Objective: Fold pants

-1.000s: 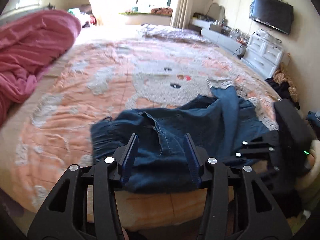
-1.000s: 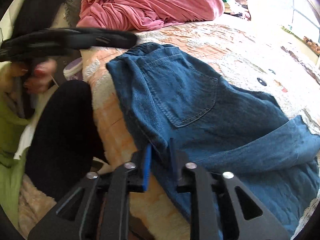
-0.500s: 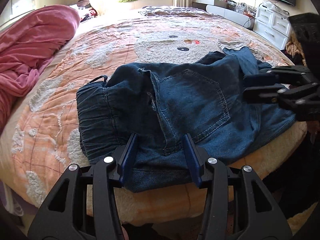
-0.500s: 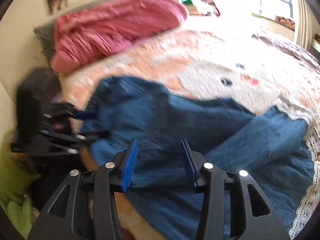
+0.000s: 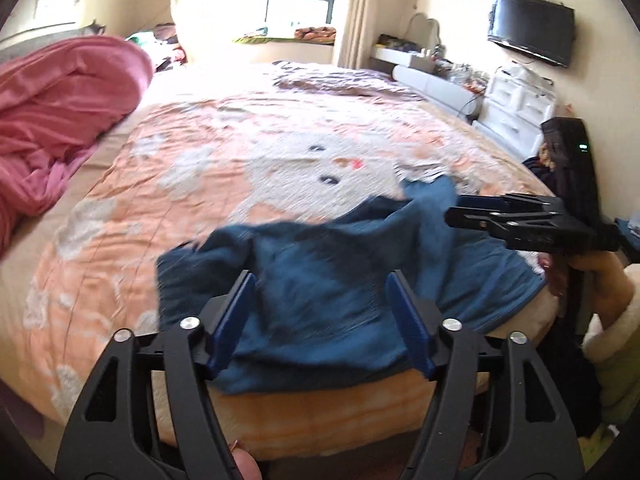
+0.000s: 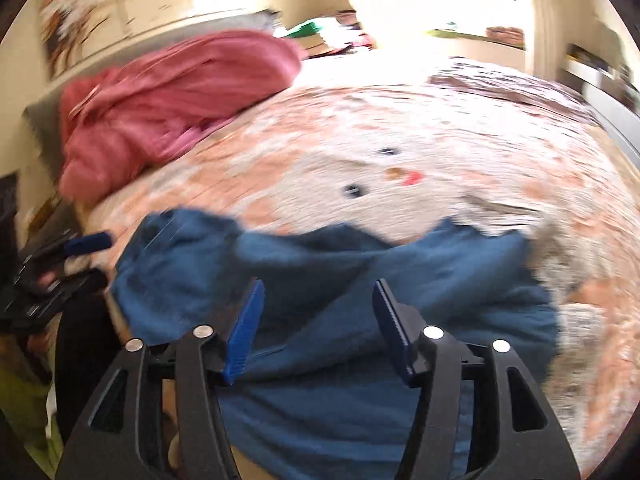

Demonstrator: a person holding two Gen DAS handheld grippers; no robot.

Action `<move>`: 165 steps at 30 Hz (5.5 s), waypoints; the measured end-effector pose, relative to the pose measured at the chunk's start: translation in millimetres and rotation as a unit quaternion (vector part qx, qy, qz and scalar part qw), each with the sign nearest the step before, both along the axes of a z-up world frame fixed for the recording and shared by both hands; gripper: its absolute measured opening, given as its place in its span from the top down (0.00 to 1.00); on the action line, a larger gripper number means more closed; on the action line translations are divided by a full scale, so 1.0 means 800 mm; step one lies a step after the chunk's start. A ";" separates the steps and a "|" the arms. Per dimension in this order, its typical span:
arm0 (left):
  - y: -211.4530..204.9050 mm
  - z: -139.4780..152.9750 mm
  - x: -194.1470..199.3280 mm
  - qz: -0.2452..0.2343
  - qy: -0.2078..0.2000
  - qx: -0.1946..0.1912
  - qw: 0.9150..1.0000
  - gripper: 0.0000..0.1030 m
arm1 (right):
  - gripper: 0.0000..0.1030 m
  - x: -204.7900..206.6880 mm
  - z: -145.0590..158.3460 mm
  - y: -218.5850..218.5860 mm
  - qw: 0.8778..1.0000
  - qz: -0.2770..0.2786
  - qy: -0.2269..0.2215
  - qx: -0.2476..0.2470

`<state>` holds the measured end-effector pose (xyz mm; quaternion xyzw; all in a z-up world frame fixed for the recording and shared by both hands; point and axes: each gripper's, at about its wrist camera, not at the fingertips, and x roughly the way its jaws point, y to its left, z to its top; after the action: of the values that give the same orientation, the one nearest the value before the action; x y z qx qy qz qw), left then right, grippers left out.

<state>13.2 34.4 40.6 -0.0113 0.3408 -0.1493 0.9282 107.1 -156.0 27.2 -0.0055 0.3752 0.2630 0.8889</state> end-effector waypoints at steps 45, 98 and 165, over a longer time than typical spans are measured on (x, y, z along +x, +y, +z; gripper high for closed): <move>-0.155 -0.090 0.112 -0.192 0.117 -0.070 0.972 0.93 | 0.93 0.207 -0.024 -0.078 0.982 -0.165 0.085 -0.041; -0.187 -0.089 0.014 -0.304 0.084 0.045 0.948 1.00 | 0.78 -0.119 -0.033 -0.231 0.933 -0.333 0.133 0.019; -0.162 -0.105 0.224 -0.165 0.139 0.082 0.973 0.91 | 0.75 0.116 -0.051 -0.229 0.987 -0.117 0.111 -0.012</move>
<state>192.2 -94.9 -43.3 0.1010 0.4749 -0.2690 0.8318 199.6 -339.2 -13.8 0.0568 0.4730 0.1518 0.8660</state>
